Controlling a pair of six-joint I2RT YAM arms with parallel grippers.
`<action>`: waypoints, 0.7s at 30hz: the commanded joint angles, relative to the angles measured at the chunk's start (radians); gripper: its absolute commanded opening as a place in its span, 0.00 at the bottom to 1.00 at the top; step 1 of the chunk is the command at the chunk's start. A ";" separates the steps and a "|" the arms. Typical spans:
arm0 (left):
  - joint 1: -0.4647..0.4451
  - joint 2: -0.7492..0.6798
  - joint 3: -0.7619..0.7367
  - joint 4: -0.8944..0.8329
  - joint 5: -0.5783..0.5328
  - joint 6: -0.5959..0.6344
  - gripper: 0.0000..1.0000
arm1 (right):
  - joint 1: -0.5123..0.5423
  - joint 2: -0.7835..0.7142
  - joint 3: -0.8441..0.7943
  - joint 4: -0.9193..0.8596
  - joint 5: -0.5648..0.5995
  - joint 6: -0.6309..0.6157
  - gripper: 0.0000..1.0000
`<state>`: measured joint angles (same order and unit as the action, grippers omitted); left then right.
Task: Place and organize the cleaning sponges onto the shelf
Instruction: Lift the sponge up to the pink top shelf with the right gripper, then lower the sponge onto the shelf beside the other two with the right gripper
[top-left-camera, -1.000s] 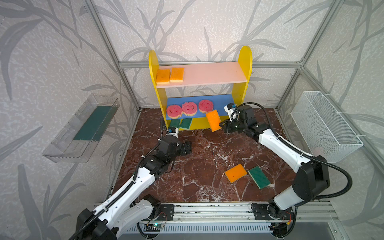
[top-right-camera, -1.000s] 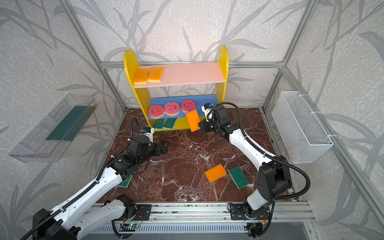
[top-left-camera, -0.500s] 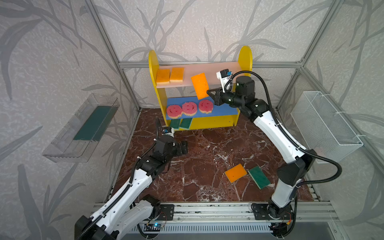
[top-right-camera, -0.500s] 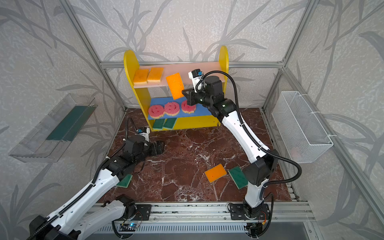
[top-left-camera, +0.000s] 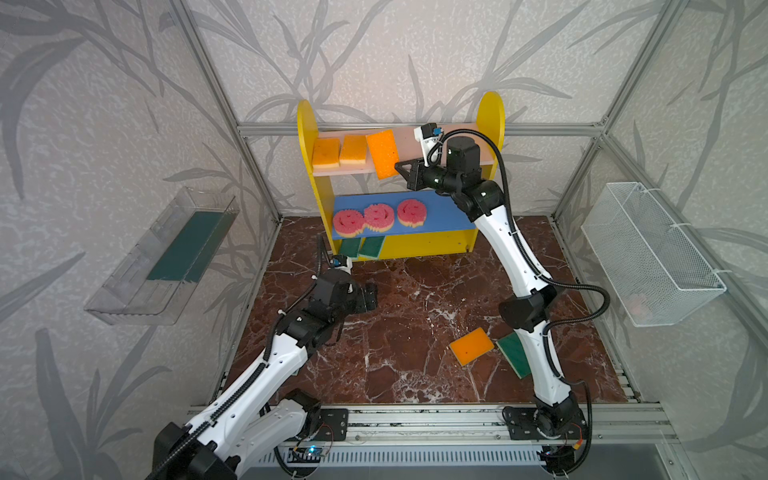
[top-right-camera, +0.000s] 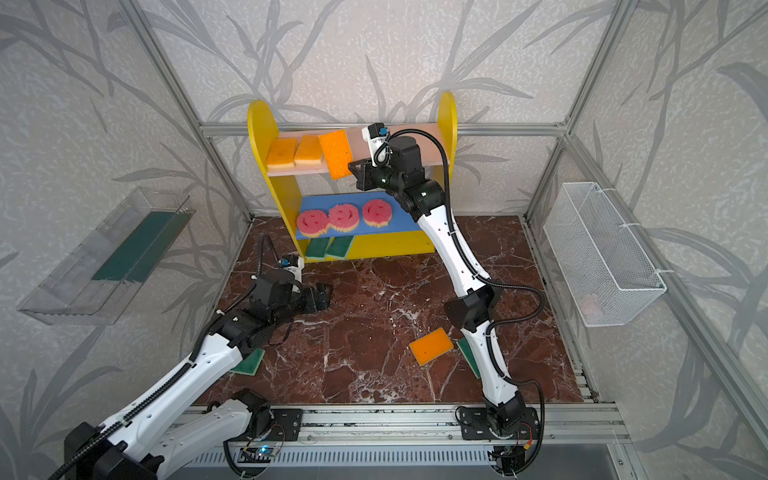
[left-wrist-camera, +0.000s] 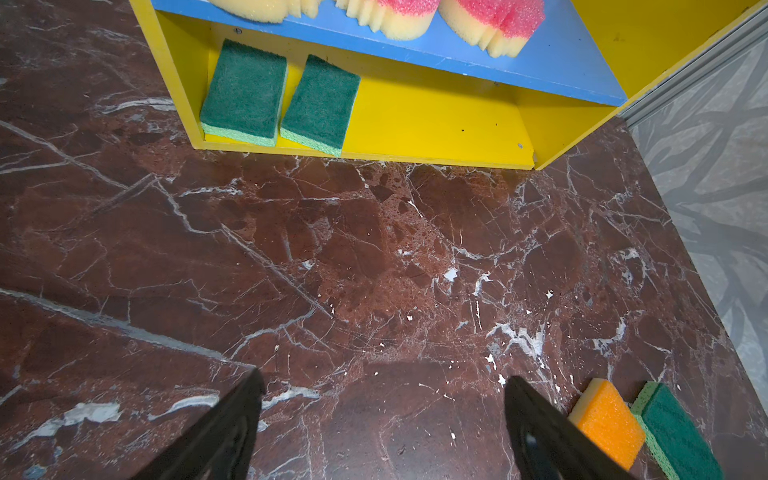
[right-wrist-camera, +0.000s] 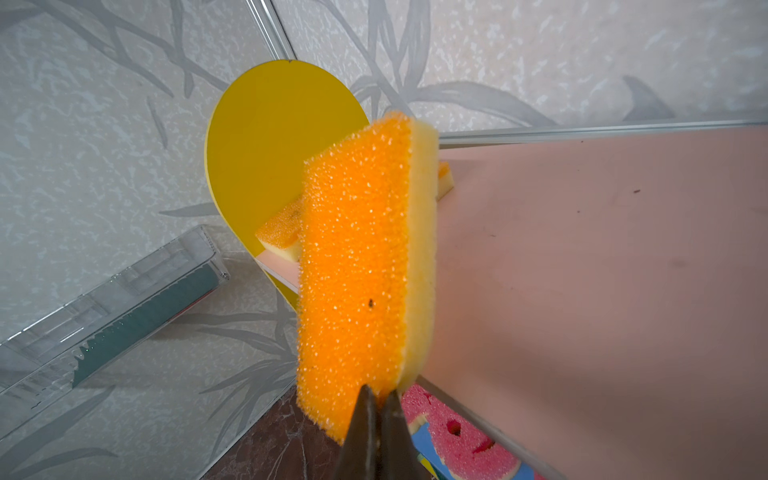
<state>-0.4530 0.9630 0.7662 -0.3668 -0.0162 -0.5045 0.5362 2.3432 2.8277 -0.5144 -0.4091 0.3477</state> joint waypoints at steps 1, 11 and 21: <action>0.006 0.004 0.034 -0.010 0.014 0.008 0.92 | 0.003 0.017 0.028 0.060 -0.004 0.071 0.00; 0.004 0.003 0.020 -0.001 0.033 0.000 0.92 | -0.001 0.083 0.005 0.276 0.019 0.217 0.00; 0.005 0.003 0.027 -0.007 0.042 0.000 0.92 | -0.006 0.153 0.024 0.355 0.039 0.282 0.00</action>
<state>-0.4503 0.9684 0.7662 -0.3668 0.0227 -0.5053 0.5331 2.4607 2.8323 -0.2005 -0.3885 0.6033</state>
